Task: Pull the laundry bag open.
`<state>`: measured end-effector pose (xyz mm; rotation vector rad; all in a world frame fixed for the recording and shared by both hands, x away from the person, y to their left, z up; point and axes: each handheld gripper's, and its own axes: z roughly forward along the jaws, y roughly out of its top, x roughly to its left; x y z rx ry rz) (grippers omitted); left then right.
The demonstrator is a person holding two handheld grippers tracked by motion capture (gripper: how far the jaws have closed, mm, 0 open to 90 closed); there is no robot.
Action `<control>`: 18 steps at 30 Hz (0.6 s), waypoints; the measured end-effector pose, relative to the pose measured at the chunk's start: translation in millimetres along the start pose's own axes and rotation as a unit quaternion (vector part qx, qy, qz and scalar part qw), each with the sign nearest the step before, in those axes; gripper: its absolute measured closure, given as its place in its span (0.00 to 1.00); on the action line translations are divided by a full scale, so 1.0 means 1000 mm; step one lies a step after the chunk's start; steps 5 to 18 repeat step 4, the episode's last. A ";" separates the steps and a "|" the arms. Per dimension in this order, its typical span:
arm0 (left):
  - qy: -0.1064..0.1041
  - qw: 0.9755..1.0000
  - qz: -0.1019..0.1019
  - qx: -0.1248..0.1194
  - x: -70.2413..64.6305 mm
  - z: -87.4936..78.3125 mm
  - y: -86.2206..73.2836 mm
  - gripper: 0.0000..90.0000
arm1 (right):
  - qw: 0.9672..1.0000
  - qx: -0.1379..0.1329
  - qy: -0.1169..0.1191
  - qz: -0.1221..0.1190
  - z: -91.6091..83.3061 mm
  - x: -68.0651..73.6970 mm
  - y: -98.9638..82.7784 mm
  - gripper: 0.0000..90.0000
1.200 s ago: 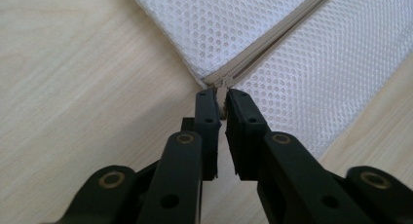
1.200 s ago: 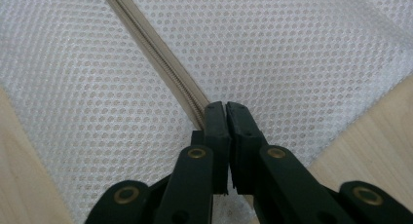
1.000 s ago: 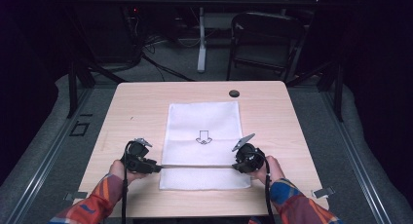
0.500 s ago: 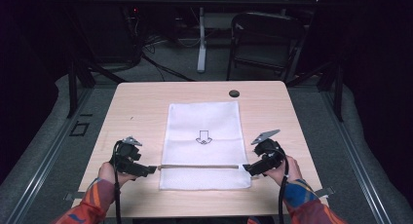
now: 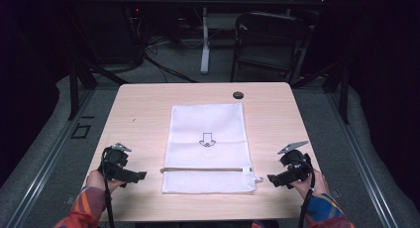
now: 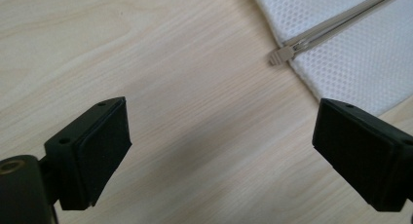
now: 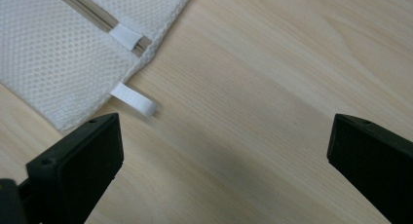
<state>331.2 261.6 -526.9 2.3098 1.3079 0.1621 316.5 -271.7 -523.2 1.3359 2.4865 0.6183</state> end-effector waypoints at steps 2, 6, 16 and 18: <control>-0.002 1.000 0.002 0.005 0.001 0.003 0.001 0.06 | 1.000 0.007 -0.001 -0.009 0.003 -0.001 0.000 0.00; 0.000 1.000 0.007 0.015 0.001 0.006 0.002 0.05 | 1.000 0.008 0.000 -0.007 0.008 0.000 0.000 0.00; 0.000 1.000 0.007 0.015 0.001 0.006 0.002 0.05 | 1.000 0.008 0.000 -0.007 0.008 0.000 0.000 0.00; 0.000 1.000 0.007 0.015 0.001 0.006 0.002 0.05 | 1.000 0.008 0.000 -0.007 0.008 0.000 0.000 0.00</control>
